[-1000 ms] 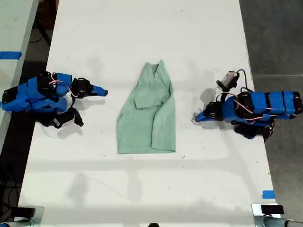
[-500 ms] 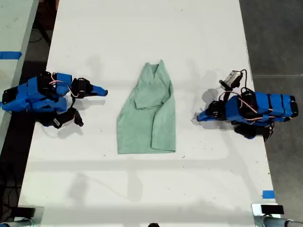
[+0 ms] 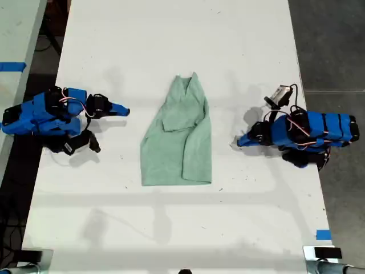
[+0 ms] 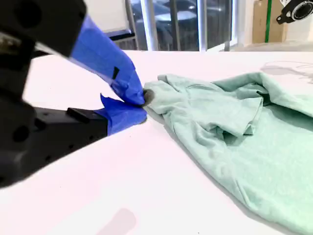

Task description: Fold t shirt

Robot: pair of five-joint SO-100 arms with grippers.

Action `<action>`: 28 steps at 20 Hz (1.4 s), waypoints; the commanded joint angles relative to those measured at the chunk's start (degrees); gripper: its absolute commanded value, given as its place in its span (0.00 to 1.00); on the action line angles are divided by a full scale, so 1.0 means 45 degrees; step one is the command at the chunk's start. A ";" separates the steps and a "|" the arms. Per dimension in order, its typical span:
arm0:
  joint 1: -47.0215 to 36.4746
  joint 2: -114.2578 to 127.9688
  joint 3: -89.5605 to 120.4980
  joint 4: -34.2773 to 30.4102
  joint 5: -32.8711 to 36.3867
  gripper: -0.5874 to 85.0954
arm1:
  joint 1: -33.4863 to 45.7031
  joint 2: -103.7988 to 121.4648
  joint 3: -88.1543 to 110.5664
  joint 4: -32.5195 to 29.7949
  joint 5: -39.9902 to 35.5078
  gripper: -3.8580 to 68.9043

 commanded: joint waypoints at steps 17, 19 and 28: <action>0.0020 0.0117 0.0117 -0.0020 -0.0254 0.00 | -0.0020 0.0195 0.0723 0.0059 0.0117 0.08; 0.0039 0.0117 0.0117 -0.0020 -0.0254 0.00 | -0.0020 0.0195 0.0723 0.0059 0.0117 0.08; -0.0117 0.0117 0.0117 -0.0059 -0.0098 0.00 | 0.0156 0.0195 0.0723 0.0039 0.0078 0.08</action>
